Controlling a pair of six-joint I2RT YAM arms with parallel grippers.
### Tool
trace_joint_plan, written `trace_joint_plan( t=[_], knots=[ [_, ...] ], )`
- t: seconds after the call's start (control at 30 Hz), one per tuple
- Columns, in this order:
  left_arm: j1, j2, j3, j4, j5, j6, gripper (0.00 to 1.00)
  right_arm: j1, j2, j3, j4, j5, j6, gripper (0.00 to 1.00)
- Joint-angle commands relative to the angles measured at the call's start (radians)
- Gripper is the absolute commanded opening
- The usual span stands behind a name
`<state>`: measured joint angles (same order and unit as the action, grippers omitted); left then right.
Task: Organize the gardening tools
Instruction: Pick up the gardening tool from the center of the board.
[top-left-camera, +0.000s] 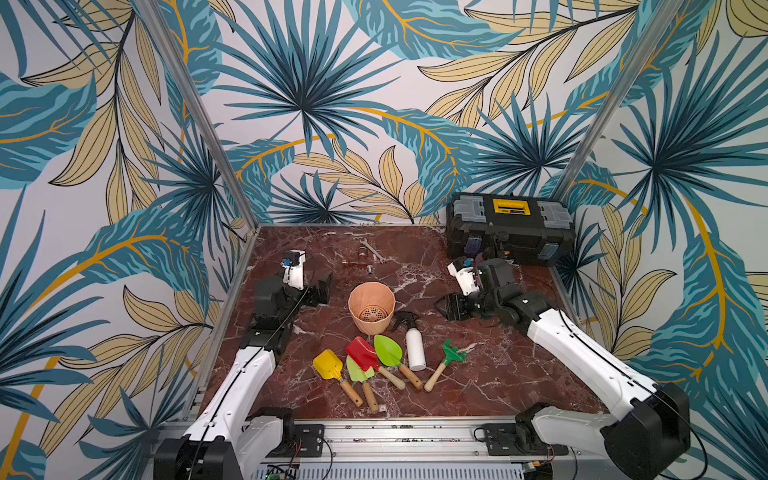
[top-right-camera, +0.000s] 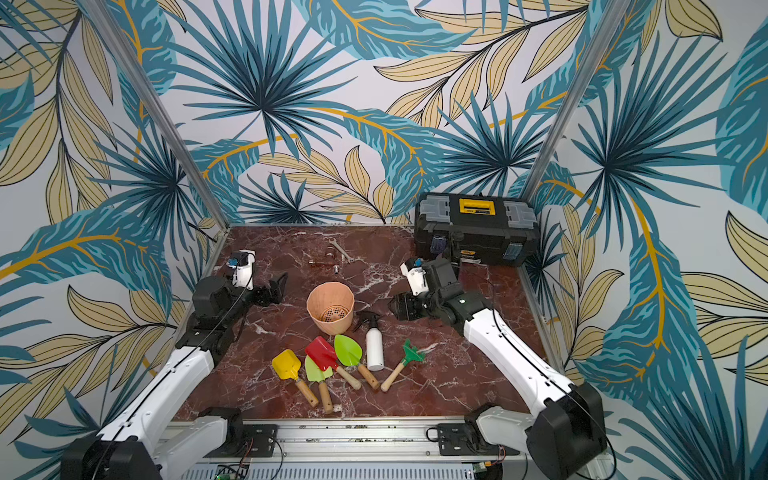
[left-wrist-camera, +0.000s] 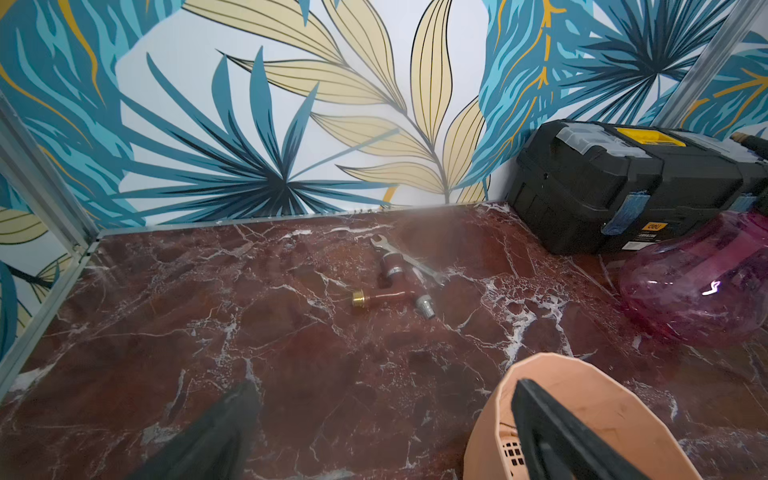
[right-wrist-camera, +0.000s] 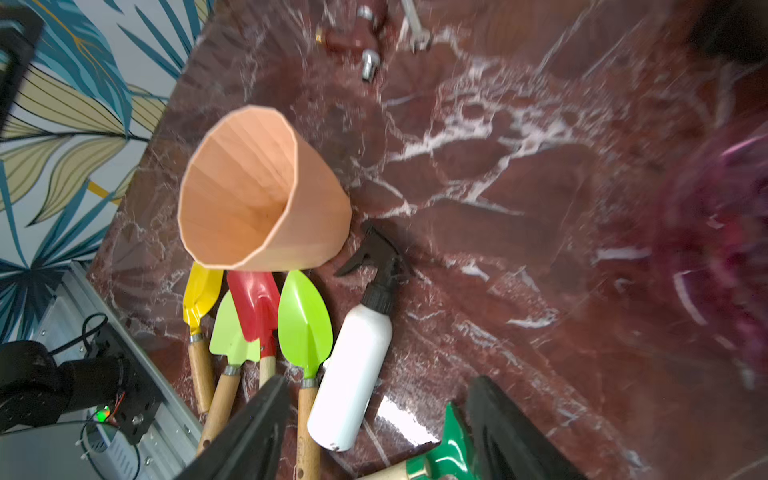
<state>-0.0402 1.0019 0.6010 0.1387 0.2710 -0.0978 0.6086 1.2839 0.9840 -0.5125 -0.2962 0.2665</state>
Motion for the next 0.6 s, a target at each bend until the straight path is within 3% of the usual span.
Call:
trace_joint_plan(
  t=[0.0,0.17,0.43,0.57],
  knots=[
    [-0.005,-0.016,0.019,-0.037,0.006,-0.020,1.00,0.049,0.054,-0.044,0.053,-0.010,0.122,0.73],
    [-0.006,-0.015,0.015,-0.039,-0.001,-0.020,1.00,0.105,0.166,-0.050,0.066,0.072,0.206,0.73],
    [-0.005,-0.016,0.013,-0.041,-0.014,-0.010,1.00,0.198,0.316,-0.019,0.107,0.047,0.263,0.73],
    [-0.005,-0.016,0.011,-0.040,-0.019,-0.006,1.00,0.232,0.379,-0.004,0.107,0.091,0.276,0.73]
  ],
)
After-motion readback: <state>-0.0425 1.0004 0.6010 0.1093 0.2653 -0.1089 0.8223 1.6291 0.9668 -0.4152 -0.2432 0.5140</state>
